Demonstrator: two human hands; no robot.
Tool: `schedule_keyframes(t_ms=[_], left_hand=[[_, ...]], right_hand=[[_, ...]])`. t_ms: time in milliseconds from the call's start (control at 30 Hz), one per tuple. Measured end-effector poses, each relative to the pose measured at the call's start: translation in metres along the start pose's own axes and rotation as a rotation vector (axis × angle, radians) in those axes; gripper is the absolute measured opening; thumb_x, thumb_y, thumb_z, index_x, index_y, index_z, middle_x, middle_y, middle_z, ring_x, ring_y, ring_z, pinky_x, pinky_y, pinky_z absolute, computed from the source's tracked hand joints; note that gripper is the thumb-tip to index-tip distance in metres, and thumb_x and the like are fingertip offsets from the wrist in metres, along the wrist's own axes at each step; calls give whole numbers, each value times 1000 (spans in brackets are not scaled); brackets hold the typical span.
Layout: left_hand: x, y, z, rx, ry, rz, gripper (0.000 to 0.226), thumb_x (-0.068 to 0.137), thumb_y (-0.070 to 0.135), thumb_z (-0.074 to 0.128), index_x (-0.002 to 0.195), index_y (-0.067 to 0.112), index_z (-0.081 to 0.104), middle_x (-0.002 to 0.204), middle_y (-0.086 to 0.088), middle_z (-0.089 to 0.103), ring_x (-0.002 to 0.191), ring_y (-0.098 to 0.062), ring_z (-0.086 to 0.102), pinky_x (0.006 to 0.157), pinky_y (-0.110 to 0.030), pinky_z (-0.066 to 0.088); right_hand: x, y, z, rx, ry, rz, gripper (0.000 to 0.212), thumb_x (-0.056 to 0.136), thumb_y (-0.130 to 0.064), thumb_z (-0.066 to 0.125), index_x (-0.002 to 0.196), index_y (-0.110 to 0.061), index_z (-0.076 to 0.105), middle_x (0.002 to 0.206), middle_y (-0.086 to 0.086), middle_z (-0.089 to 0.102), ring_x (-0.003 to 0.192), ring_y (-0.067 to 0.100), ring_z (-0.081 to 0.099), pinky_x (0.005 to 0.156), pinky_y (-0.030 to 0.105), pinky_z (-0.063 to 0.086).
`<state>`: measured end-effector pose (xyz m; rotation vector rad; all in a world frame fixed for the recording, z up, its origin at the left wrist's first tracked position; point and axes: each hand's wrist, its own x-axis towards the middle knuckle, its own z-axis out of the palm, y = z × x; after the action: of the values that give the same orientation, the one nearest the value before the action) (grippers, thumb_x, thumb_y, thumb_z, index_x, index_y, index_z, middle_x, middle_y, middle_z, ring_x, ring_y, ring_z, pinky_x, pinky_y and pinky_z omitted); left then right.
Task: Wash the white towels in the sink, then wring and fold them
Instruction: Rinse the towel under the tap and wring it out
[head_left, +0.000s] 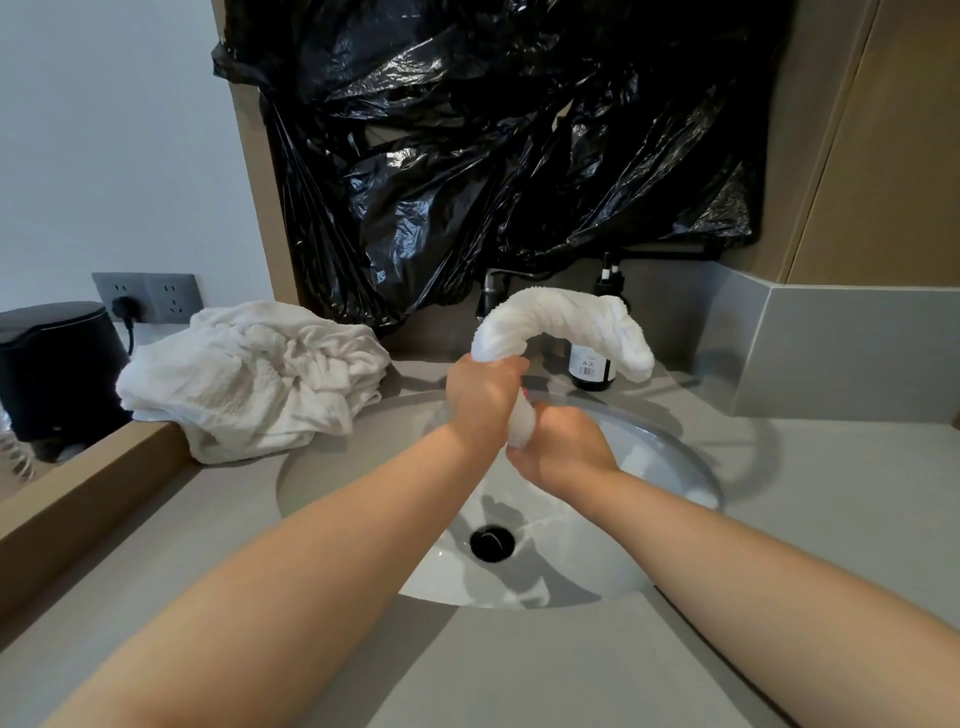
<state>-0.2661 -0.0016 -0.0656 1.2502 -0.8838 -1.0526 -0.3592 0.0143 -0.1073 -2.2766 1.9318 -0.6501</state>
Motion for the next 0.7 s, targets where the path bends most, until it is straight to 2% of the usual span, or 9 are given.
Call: schedule_keyframes(t_ms=[133,200,267,300,333,400,467,567,700], left_hand=[[-2,2,-12,-6,-78,67,15,83,5,71,77,12,59,62,-6,57,58,-21,56,70,-39,51],[-7,4,-19,10,-101,144,11,79,8,73,81,10,63,65,-6,59,61,-22,57,71,-40,51],[-11,8,-25,78,-107,215,26,70,18,74,92,8,65,72,-6,63,67,-23,60,69,-38,51],[-12,9,-29,133,-105,245,33,69,19,74,98,9,63,77,-4,64,71,-22,60,69,-36,51],[-12,12,-33,193,-92,277,34,72,18,74,103,12,61,81,-1,63,74,-19,59,69,-33,49],[-13,15,-39,308,-73,358,36,78,14,72,107,22,53,86,7,60,77,-11,58,68,-26,48],[-17,15,-43,400,-124,450,44,77,15,74,112,27,50,90,12,59,82,-11,59,72,-28,50],[-18,13,-43,504,-299,493,51,77,20,79,115,22,46,99,7,58,89,-14,58,83,-33,50],[-13,32,-43,338,-371,381,24,93,26,64,112,14,57,96,1,61,94,-16,59,95,-38,49]], right_hand=[[0,-4,-6,65,-79,29,16,82,-32,55,95,-23,56,81,-4,62,73,21,58,52,27,37],[2,5,-16,208,-275,5,35,79,-48,65,106,-28,54,92,-5,64,82,15,62,64,30,48],[1,13,-34,433,-523,-13,62,78,-59,68,127,-26,48,111,-1,63,98,12,60,85,33,51],[1,16,-44,617,-571,11,74,78,-62,66,136,-23,43,119,2,60,105,14,58,92,36,49],[3,20,-53,861,-559,77,82,75,-62,62,140,-17,39,125,5,58,111,17,56,95,38,47],[12,19,-67,1392,-470,220,79,78,-63,53,135,-12,36,129,13,55,120,26,54,96,42,46],[21,6,-74,1653,-346,354,70,86,-61,51,128,-6,40,129,18,57,121,31,55,101,46,45],[31,-14,-77,1782,-160,491,56,92,-45,58,123,1,52,122,14,64,112,31,62,102,48,45],[23,-21,-86,1545,-97,398,28,88,-27,68,104,-4,64,101,13,68,90,24,65,84,37,54]])
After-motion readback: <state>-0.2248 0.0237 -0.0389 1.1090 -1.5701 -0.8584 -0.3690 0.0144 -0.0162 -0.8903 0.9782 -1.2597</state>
